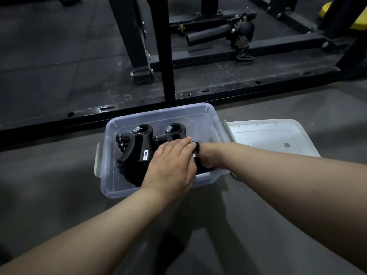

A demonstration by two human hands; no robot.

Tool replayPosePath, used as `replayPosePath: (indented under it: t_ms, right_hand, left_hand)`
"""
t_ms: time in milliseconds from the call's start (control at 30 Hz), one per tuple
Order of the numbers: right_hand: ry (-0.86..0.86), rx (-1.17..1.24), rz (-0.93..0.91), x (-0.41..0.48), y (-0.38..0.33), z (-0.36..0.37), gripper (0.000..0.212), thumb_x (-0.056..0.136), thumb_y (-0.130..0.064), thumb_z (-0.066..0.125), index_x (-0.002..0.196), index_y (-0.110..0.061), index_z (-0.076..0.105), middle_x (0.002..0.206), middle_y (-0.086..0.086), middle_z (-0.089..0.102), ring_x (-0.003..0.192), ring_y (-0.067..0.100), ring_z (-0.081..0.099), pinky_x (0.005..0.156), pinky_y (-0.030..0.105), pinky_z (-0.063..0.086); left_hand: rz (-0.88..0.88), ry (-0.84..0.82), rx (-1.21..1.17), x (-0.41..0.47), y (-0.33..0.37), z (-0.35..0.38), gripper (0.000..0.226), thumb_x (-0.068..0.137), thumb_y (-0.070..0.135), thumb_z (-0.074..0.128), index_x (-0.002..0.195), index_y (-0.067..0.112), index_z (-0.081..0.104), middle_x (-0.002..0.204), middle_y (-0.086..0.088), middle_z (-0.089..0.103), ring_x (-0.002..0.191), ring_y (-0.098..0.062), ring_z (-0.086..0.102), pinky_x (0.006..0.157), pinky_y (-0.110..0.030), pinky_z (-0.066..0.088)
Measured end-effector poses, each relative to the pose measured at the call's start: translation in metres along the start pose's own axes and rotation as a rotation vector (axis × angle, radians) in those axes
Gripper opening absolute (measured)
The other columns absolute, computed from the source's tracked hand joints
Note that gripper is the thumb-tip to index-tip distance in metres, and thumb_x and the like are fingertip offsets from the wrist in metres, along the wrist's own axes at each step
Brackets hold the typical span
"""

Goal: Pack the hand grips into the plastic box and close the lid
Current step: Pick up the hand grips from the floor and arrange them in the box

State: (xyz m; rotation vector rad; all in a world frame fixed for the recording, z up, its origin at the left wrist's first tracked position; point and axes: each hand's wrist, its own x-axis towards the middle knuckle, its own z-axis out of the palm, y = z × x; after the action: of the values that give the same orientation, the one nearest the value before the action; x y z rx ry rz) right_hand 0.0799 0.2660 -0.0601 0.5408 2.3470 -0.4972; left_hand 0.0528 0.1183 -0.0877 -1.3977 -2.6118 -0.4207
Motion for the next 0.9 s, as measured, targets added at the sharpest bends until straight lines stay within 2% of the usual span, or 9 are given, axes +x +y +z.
replayPosePath:
  t_ms: [33, 100, 167, 367, 500, 600, 700, 800, 900]
  right_hand:
    - [0.021, 0.061, 0.006, -0.003, -0.003, -0.001, 0.01, 0.101, -0.016, 0.044, 0.095, -0.013, 0.051, 0.089, 0.005, 0.048, 0.09, 0.018, 0.042, 0.081, 0.025, 0.038]
    - [0.042, 0.12, 0.04, 0.0, -0.002, -0.001, 0.026, 0.1, -0.019, 0.046, 0.122, -0.009, 0.055, 0.113, 0.01, 0.057, 0.093, 0.019, 0.044, 0.088, 0.028, 0.04]
    - [0.033, 0.16, 0.069, 0.004, -0.001, 0.002, 0.032, 0.101, -0.021, 0.043, 0.129, -0.007, 0.052, 0.127, 0.011, 0.054, 0.102, 0.023, 0.048, 0.093, 0.027, 0.036]
    - [0.028, 0.351, 0.115, 0.008, 0.0, 0.005, 0.016, 0.096, -0.015, 0.049, 0.11, -0.008, 0.054, 0.107, 0.005, 0.055, 0.092, 0.022, 0.051, 0.085, 0.031, 0.044]
    - [0.114, 0.587, 0.095, 0.011, 0.002, 0.003, 0.017, 0.095, -0.009, 0.042, 0.081, -0.01, 0.053, 0.08, 0.008, 0.052, 0.068, 0.019, 0.046, 0.062, 0.027, 0.038]
    - [0.265, 0.753, 0.069, 0.015, -0.001, 0.0, 0.021, 0.097, -0.017, 0.039, 0.087, -0.011, 0.057, 0.097, 0.012, 0.058, 0.071, 0.017, 0.047, 0.065, 0.031, 0.037]
    - [0.373, 0.702, -0.022, 0.006, -0.012, 0.001, 0.031, 0.101, -0.034, 0.032, 0.099, -0.015, 0.056, 0.106, 0.003, 0.055, 0.09, 0.018, 0.046, 0.08, 0.03, 0.031]
    - [0.507, 0.617, -0.165, -0.011, -0.025, 0.003, 0.034, 0.1, -0.041, 0.036, 0.113, -0.019, 0.058, 0.103, 0.0, 0.06, 0.097, 0.019, 0.053, 0.086, 0.031, 0.038]
    - [0.658, 0.315, -0.31, -0.021, -0.054, 0.01, 0.034, 0.097, -0.038, 0.037, 0.12, -0.023, 0.057, 0.124, 0.001, 0.059, 0.115, 0.022, 0.053, 0.095, 0.037, 0.042]
  left_hand:
    - [-0.004, 0.0, -0.008, 0.0, 0.0, 0.0, 0.045, 0.092, 0.031, 0.039, 0.13, 0.016, 0.06, 0.138, -0.001, 0.057, 0.124, -0.021, 0.053, 0.11, -0.039, 0.035]
    - [-0.012, 0.0, -0.017, 0.0, 0.0, 0.0, 0.046, 0.092, 0.031, 0.039, 0.131, 0.015, 0.059, 0.138, -0.001, 0.057, 0.125, -0.021, 0.052, 0.111, -0.038, 0.034]
    - [-0.024, 0.004, -0.022, 0.0, 0.0, 0.0, 0.047, 0.092, 0.031, 0.038, 0.131, 0.015, 0.059, 0.139, -0.001, 0.056, 0.125, -0.021, 0.052, 0.111, -0.039, 0.034]
    - [-0.037, 0.025, -0.068, 0.0, -0.001, 0.0, 0.047, 0.092, 0.03, 0.038, 0.13, 0.011, 0.059, 0.138, -0.005, 0.057, 0.124, -0.023, 0.053, 0.11, -0.04, 0.036]
    - [-0.05, 0.004, -0.113, 0.0, -0.011, -0.009, 0.051, 0.094, 0.031, 0.033, 0.133, 0.01, 0.057, 0.14, -0.007, 0.055, 0.13, -0.023, 0.048, 0.114, -0.033, 0.025]
    - [-0.058, -0.033, -0.03, -0.011, -0.028, -0.018, 0.054, 0.094, 0.034, 0.03, 0.136, 0.009, 0.055, 0.142, -0.007, 0.053, 0.134, -0.023, 0.045, 0.116, -0.035, 0.025]
    - [-0.089, -0.044, 0.06, -0.031, -0.046, -0.026, 0.055, 0.095, 0.034, 0.03, 0.136, 0.01, 0.056, 0.142, -0.006, 0.054, 0.135, -0.024, 0.045, 0.117, -0.041, 0.028]
    - [-0.094, -0.031, 0.098, -0.053, -0.063, -0.032, 0.053, 0.095, 0.033, 0.033, 0.138, 0.009, 0.054, 0.144, -0.007, 0.053, 0.136, -0.025, 0.045, 0.115, -0.044, 0.03]
    - [-0.14, -0.034, 0.12, -0.073, -0.082, -0.035, 0.055, 0.096, 0.033, 0.034, 0.143, 0.008, 0.047, 0.151, -0.01, 0.043, 0.142, -0.025, 0.036, 0.116, -0.045, 0.029]
